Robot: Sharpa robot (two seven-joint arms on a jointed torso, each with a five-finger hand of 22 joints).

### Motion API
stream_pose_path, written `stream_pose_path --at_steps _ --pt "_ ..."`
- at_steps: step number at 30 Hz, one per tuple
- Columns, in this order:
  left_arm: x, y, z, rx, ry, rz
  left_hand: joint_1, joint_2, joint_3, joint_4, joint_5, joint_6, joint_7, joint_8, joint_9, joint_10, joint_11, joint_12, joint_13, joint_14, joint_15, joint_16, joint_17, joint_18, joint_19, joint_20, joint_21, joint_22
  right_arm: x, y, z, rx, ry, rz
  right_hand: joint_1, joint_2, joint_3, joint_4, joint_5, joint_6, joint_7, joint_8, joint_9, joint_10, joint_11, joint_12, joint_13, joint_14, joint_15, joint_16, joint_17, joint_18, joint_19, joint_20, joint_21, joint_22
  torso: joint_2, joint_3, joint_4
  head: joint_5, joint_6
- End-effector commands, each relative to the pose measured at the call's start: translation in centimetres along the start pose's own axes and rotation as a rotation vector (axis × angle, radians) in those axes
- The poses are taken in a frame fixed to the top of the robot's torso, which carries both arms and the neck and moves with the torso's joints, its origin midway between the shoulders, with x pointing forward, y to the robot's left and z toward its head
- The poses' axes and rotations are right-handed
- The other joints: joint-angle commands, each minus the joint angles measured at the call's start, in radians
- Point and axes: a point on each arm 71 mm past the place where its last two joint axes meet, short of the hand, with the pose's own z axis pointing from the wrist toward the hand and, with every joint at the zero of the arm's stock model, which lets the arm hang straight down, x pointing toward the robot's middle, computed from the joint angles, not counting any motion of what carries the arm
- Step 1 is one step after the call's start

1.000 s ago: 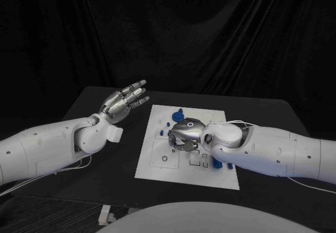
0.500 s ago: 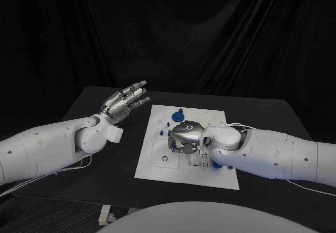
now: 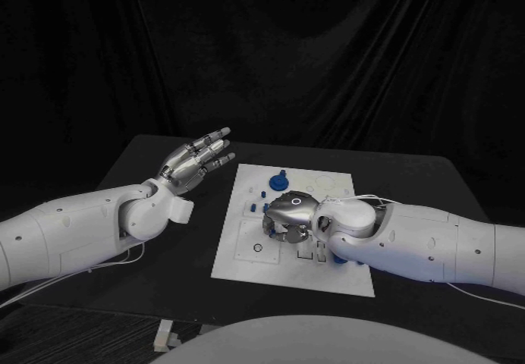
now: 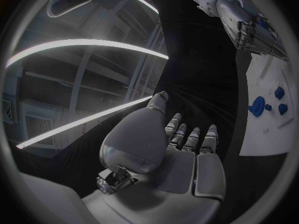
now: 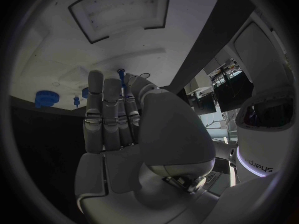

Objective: Assemble the parts on the task board

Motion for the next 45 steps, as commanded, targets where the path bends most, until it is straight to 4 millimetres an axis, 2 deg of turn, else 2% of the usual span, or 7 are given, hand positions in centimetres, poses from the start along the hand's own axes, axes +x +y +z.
stream_pose_path --at_steps 1,23,29,30,34,45 --pt "0.1 0.0 0.0 0.007 0.009 -0.015 -0.009 0.004 -0.001 -0.006 0.003 0.005 0.004 0.004 0.001 -0.004 0.005 0.005 0.001 -0.001 0.005 0.003 0.001 0.009 0.0 -0.008 -0.001 -0.001 0.2 0.0 0.0 0.016 0.01 -0.006 0.009 -0.002 0.001 -0.007 0.003 -0.007 -0.001 -0.005 -0.001 0.023 -0.017 0.001 0.001 0.002 0.001 -0.005 -0.002 0.006 0.002 -0.004 0.006 0.027 0.001 -0.0001 0.0004 -0.002 0.0" --pt "0.2 0.3 0.1 -0.002 0.013 -0.02 -0.01 0.005 -0.001 -0.007 0.003 0.005 0.003 0.004 0.001 -0.004 0.005 0.005 0.001 0.0 0.006 0.003 0.001 0.009 0.0 -0.008 -0.001 -0.001 1.1 -0.3 0.2 0.038 0.027 0.001 -0.004 -0.007 0.004 -0.006 -0.012 -0.033 0.01 -0.032 -0.009 -0.003 -0.005 -0.024 -0.005 -0.009 0.011 -0.021 -0.017 0.004 -0.011 0.002 0.013 0.026 0.001 0.0002 0.0005 -0.005 0.0" --pt "0.2 0.4 0.1 -0.006 0.015 -0.021 -0.01 0.006 0.0 -0.007 0.004 0.005 0.003 0.004 0.001 -0.004 0.005 0.004 0.001 0.0 0.007 0.003 0.001 0.009 0.0 -0.008 -0.001 -0.001 1.3 -0.3 0.2 0.036 0.028 0.004 -0.01 -0.008 0.003 -0.004 -0.024 -0.042 0.012 -0.041 -0.011 -0.011 -0.003 -0.029 -0.006 -0.012 0.013 -0.025 -0.021 0.003 -0.015 0.004 0.014 0.026 0.001 0.0004 0.0003 -0.006 0.0" --pt "0.2 0.4 0.1 -0.007 0.015 -0.021 -0.01 0.006 0.001 -0.007 0.004 0.005 0.003 0.005 0.001 -0.004 0.005 0.004 0.001 0.0 0.007 0.003 0.001 0.008 0.0 -0.008 -0.001 -0.001 1.3 -0.2 0.2 0.036 0.028 0.004 -0.017 -0.009 0.002 0.0 -0.041 -0.05 0.013 -0.047 -0.013 -0.018 -0.002 -0.033 -0.006 -0.014 0.015 -0.028 -0.024 0.003 -0.018 0.006 0.014 0.025 0.001 0.0005 0.0003 -0.005 0.0" --pt "0.2 0.5 0.2 -0.008 0.015 -0.022 -0.01 0.007 0.001 -0.007 0.004 0.005 0.003 0.005 0.001 -0.004 0.005 0.004 0.001 0.0 0.007 0.003 0.001 0.008 0.0 -0.008 -0.001 -0.001 1.4 -0.2 0.2 0.033 0.027 0.005 -0.024 -0.011 0.001 0.005 -0.06 -0.059 0.013 -0.054 -0.015 -0.026 -0.001 -0.038 -0.007 -0.017 0.016 -0.032 -0.029 0.004 -0.02 0.009 0.013 0.023 0.001 0.0005 0.0003 -0.005 0.0" --pt "0.2 0.6 0.1 -0.014 0.014 -0.022 -0.01 0.008 0.002 -0.008 0.004 0.006 0.003 0.005 0.001 -0.005 0.004 0.005 0.001 0.0 0.008 0.003 0.001 0.008 0.0 -0.007 -0.001 -0.001 1.4 -0.1 0.2 0.023 0.022 0.006 -0.02 -0.008 0.004 0.003 -0.062 -0.053 0.011 -0.052 -0.013 -0.019 -0.003 -0.034 -0.004 -0.02 0.015 -0.035 -0.032 0.006 -0.022 0.009 0.012 0.023 0.0 0.0007 0.0002 -0.006 0.0"
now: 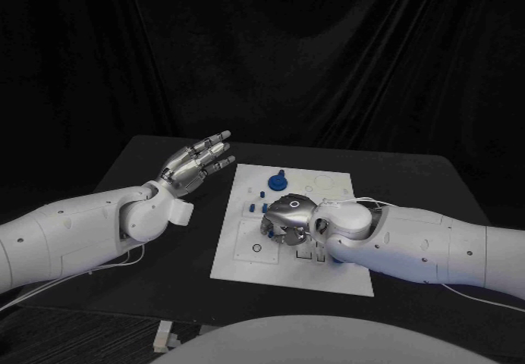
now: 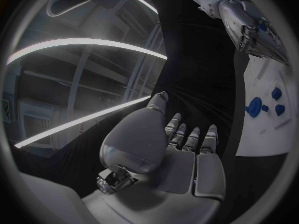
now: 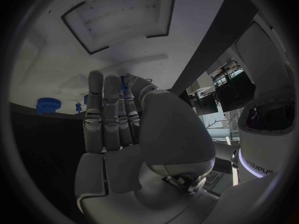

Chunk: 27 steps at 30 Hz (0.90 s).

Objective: Assemble the parts on the task board

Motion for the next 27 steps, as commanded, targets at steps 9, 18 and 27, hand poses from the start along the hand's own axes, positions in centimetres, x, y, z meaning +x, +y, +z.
stream_pose_path --at_steps 9,18,27 --pt "0.2 0.1 0.0 0.003 0.009 -0.015 -0.006 0.006 0.001 -0.005 0.004 0.008 0.003 0.006 0.002 -0.005 0.004 0.004 0.001 -0.001 0.008 0.003 0.001 0.008 0.0 -0.007 -0.001 -0.001 0.4 -0.2 -0.2 0.019 0.015 -0.003 -0.034 -0.021 -0.012 0.021 -0.053 -0.064 -0.005 -0.04 -0.011 -0.105 0.019 -0.054 -0.014 -0.043 0.014 -0.059 -0.049 0.006 -0.024 0.011 -0.013 0.016 -0.001 0.0005 -0.0006 0.001 0.0" --pt "0.0 0.1 -0.1 0.002 0.005 -0.014 -0.007 0.006 0.001 -0.006 0.003 0.006 0.002 0.006 0.002 -0.005 0.004 0.004 0.001 -0.001 0.009 0.003 0.001 0.008 0.0 -0.007 -0.001 -0.001 -0.2 -0.8 -1.6 0.041 -0.067 -0.002 -0.003 -0.032 -0.139 0.071 -0.095 -0.221 -0.046 -0.039 -0.057 -0.362 0.043 -0.104 -0.015 -0.081 0.016 -0.067 -0.06 0.008 -0.036 0.024 -0.074 -0.011 -0.001 0.0001 -0.0011 0.003 0.0" --pt "-0.1 0.0 -0.3 0.005 0.001 -0.012 -0.007 0.006 0.001 -0.006 0.003 0.007 0.002 0.006 0.002 -0.006 0.004 0.004 0.001 0.0 0.009 0.004 0.001 0.008 0.0 -0.007 -0.001 -0.001 -4.8 -3.1 -4.4 0.076 -0.215 -0.055 0.114 -0.088 -0.229 0.293 -0.098 -0.217 -0.08 -0.027 -0.08 -0.479 0.034 -0.046 -0.013 -0.083 0.015 -0.054 -0.07 0.009 -0.015 0.024 -0.118 -0.022 -0.002 -0.0001 -0.0016 0.003 0.0"
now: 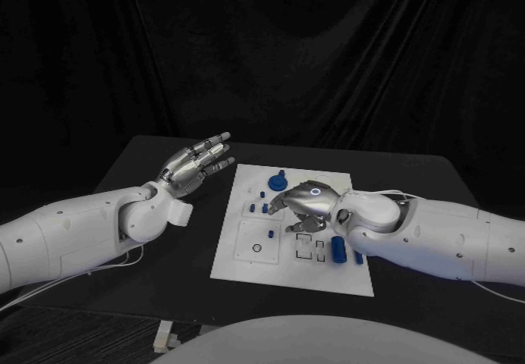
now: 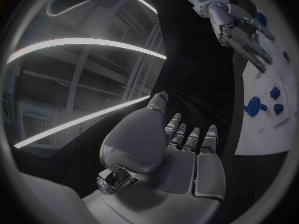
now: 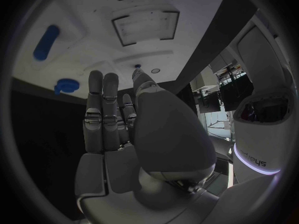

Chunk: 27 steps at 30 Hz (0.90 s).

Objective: Assemble the parts on the task board

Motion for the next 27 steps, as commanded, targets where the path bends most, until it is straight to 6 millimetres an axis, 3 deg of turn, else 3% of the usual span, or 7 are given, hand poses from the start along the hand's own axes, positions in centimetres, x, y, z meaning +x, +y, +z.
stream_pose_path --at_steps 1,5,10,14,19,24,27 --pt "0.1 -0.1 0.0 0.013 0.004 -0.011 -0.007 0.006 0.001 -0.006 0.003 0.004 -0.001 0.006 0.001 -0.006 0.004 0.004 0.001 0.0 0.009 0.004 0.001 0.008 0.0 -0.007 -0.001 -0.001 -2.7 -1.0 -0.8 0.037 -0.124 -0.03 -0.009 -0.004 -0.008 0.01 -0.006 0.003 -0.022 0.004 -0.003 -0.005 0.001 0.01 -0.001 -0.003 0.001 0.009 -0.001 0.009 0.008 0.0 -0.007 -0.002 -0.001 -0.0009 -0.0011 0.002 0.0" --pt "0.1 -0.1 -0.1 0.013 0.003 -0.011 -0.007 0.006 0.001 -0.007 0.003 0.005 -0.001 0.007 0.001 -0.006 0.004 0.005 0.001 0.0 0.009 0.005 0.001 0.008 0.0 -0.007 -0.001 -0.001 -5.2 -2.8 -2.3 0.088 -0.128 -0.063 -0.037 0.015 0.0 0.007 -0.017 0.037 -0.043 0.018 -0.004 0.04 0.002 0.047 0.003 0.018 -0.001 0.022 -0.001 0.01 0.03 -0.002 -0.01 -0.002 -0.001 -0.0017 0.002 -0.002 0.0" --pt "0.1 -0.1 0.0 0.013 0.003 -0.011 -0.007 0.006 0.001 -0.007 0.003 0.005 -0.001 0.007 0.001 -0.006 0.004 0.005 0.001 0.0 0.009 0.005 0.001 0.008 0.0 -0.007 -0.001 -0.001 -6.3 -4.7 -3.9 0.148 -0.088 -0.084 -0.05 0.033 0.009 0.001 -0.024 0.063 -0.058 0.021 -0.009 0.097 -0.001 0.073 -0.001 0.083 -0.011 0.092 0.052 0.011 0.074 -0.012 -0.001 0.002 0.001 -0.0016 0.0018 -0.006 0.0" --pt "0.1 -0.1 0.0 0.014 0.004 -0.012 -0.008 0.006 0.001 -0.007 0.003 0.005 -0.001 0.007 0.001 -0.006 0.004 0.005 0.001 0.0 0.009 0.005 0.001 0.008 0.0 -0.007 0.0 -0.001 -6.1 -6.1 -4.6 0.195 -0.032 -0.074 -0.081 0.028 0.003 0.005 -0.046 0.075 -0.049 0.019 -0.017 0.133 -0.001 0.077 -0.004 0.138 -0.015 0.162 0.114 0.007 0.112 -0.018 0.03 0.012 0.003 -0.0009 0.0025 -0.008 0.0" --pt "0.1 -0.1 -0.1 0.014 0.006 -0.013 -0.008 0.006 0.001 -0.007 0.003 0.005 -0.001 0.007 0.001 -0.006 0.004 0.005 0.001 0.0 0.01 0.004 0.001 0.008 0.0 -0.006 0.0 0.0 -4.9 -6.8 -5.1 0.227 0.022 -0.057 -0.11 0.01 -0.006 0.008 -0.068 0.081 -0.041 0.015 -0.023 0.13 -0.002 0.061 -0.007 0.146 -0.016 0.163 0.115 0.006 0.123 -0.019 0.037 0.017 0.002 -0.0009 0.0031 -0.007 0.0" --pt "0.1 -0.1 -0.1 0.015 0.006 -0.014 -0.008 0.006 0.001 -0.007 0.003 0.005 -0.001 0.007 0.001 -0.006 0.004 0.005 0.001 0.0 0.01 0.004 0.001 0.008 0.0 -0.006 0.0 0.0 -3.3 -7.1 -5.2 0.238 0.059 -0.042 -0.112 0.009 -0.006 0.008 -0.069 0.081 -0.039 0.015 -0.023 0.129 -0.002 0.059 -0.007 0.146 -0.016 0.16 0.113 0.006 0.123 -0.019 0.035 0.017 0.004 -0.0006 0.0008 -0.004 0.0" --pt "0.1 -0.1 -0.1 0.015 0.007 -0.014 -0.008 0.006 0.001 -0.007 0.003 0.005 -0.001 0.007 0.001 -0.006 0.004 0.005 0.001 0.0 0.01 0.004 0.001 0.008 0.0 -0.006 0.0 0.0 -2.3 -7.3 -5.0 0.238 0.075 -0.033 -0.114 0.01 -0.004 0.008 -0.072 0.084 -0.018 0.014 -0.026 0.136 -0.001 0.055 -0.006 0.145 -0.015 0.156 0.11 0.006 0.123 -0.019 0.033 0.017 0.006 0.0009 -0.0022 0.0 0.0"
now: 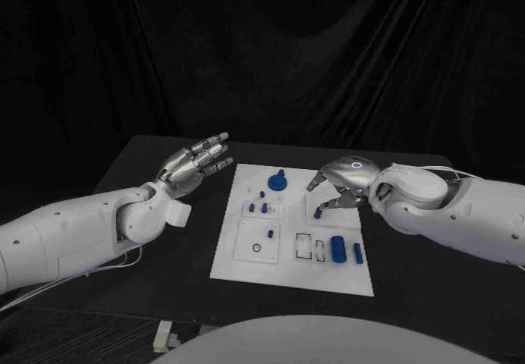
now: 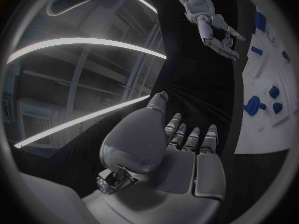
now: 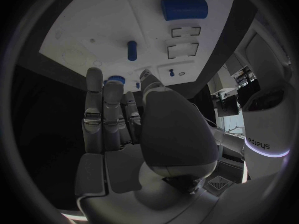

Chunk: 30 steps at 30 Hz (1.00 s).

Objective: Assemble the parts on the task board

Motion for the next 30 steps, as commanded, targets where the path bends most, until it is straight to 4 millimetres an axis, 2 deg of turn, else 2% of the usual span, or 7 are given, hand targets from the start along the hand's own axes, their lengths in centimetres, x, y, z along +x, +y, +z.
stream_pose_path --at_steps 1,2,7,15,19,24,30 --pt "0.2 0.0 0.0 0.014 0.008 -0.014 -0.008 0.006 0.001 -0.007 0.003 0.005 -0.001 0.007 0.001 -0.006 0.004 0.005 0.001 0.0 0.01 0.004 0.001 0.008 0.0 -0.006 0.0 0.0 1.2 -0.2 0.2 0.022 0.05 0.011 -0.009 0.003 -0.001 0.002 -0.006 0.002 0.016 -0.005 -0.002 0.006 0.001 -0.004 0.0 0.006 0.004 -0.004 -0.001 0.006 0.005 -0.001 -0.002 0.002 0.002 0.0018 -0.0039 0.004 0.0" --pt "0.2 0.0 0.0 0.014 0.008 -0.014 -0.008 0.006 0.001 -0.007 0.003 0.005 -0.001 0.007 0.001 -0.006 0.004 0.005 0.001 0.0 0.01 0.004 0.001 0.008 0.0 -0.006 0.0 0.0 1.4 -0.2 0.2 0.021 0.053 0.013 -0.008 0.006 0.001 0.002 -0.006 0.003 0.028 -0.006 -0.004 0.017 0.003 -0.002 0.001 0.009 0.006 -0.001 0.002 0.005 0.008 0.0 0.003 0.004 0.002 0.0019 -0.0041 0.004 0.0" --pt "0.1 -0.1 -0.1 0.013 0.008 -0.015 -0.008 0.006 0.001 -0.007 0.003 0.005 -0.001 0.007 0.001 -0.006 0.004 0.005 0.001 0.0 0.01 0.004 0.001 0.008 0.0 -0.006 0.0 0.0 2.9 -0.1 0.7 0.015 0.077 0.027 -0.006 0.015 0.006 -0.001 -0.008 0.015 0.062 -0.006 -0.01 0.065 -0.001 0.0 0.002 0.028 0.019 0.038 0.038 -0.005 0.025 0.008 0.057 0.019 0.0 0.0017 -0.0009 0.001 0.0" --pt "0.1 0.0 -0.1 0.011 0.01 -0.017 -0.008 0.006 0.001 -0.007 0.003 0.005 -0.001 0.007 0.001 -0.006 0.004 0.005 0.001 0.0 0.01 0.004 0.001 0.008 0.0 -0.006 0.0 0.0 4.2 0.1 1.2 0.006 0.101 0.035 0.008 0.032 0.016 -0.012 0.011 0.036 0.079 -0.001 -0.013 0.112 -0.006 0.0 0.002 0.027 0.022 0.04 0.04 -0.004 0.026 0.012 0.059 0.026 -0.001 0.002 -0.0008 0.003 0.0" --pt "0.1 0.1 -0.1 0.01 0.012 -0.019 -0.009 0.006 0.002 -0.009 0.007 0.004 -0.001 0.007 0.001 -0.006 0.004 0.006 0.001 0.0 0.01 0.005 0.001 0.008 0.0 -0.006 0.0 -0.001 4.6 0.2 1.4 -0.001 0.105 0.038 0.046 0.056 0.035 -0.059 0.091 0.088 0.096 0.016 -0.007 0.162 -0.011 -0.013 0.002 0.023 0.02 0.04 0.041 -0.003 0.025 0.011 0.056 0.034 -0.001 0.0015 -0.0002 0.0 0.0" --pt "0.1 0.1 -0.1 0.008 0.013 -0.02 -0.009 0.006 0.002 -0.009 0.007 0.004 -0.001 0.007 0.001 -0.006 0.004 0.006 0.001 0.0 0.01 0.005 0.001 0.008 0.0 -0.006 0.0 -0.001 4.7 0.3 1.5 -0.011 0.096 0.04 0.075 0.07 0.069 -0.097 0.16 0.138 0.089 0.031 0.003 0.226 -0.013 -0.025 0.001 0.02 0.018 0.041 0.042 -0.004 0.024 0.008 0.063 0.044 -0.002 0.001 -0.001 0.001 0.0" --pt "0.1 0.2 -0.1 0.003 0.015 -0.023 -0.008 0.007 0.003 -0.01 0.009 0.004 0.0 0.008 0.001 -0.006 0.005 0.007 0.001 0.0 0.01 0.005 0.001 0.008 0.0 -0.005 0.0 -0.001 4.7 0.4 1.4 -0.025 0.069 0.041 0.086 0.069 0.121 -0.116 0.168 0.203 0.083 0.054 0.025 0.324 -0.032 -0.042 0.001 0.024 0.003 0.053 0.055 -0.006 0.027 -0.004 0.102 0.051 -0.003 0.0013 -0.0006 0.001 0.0"
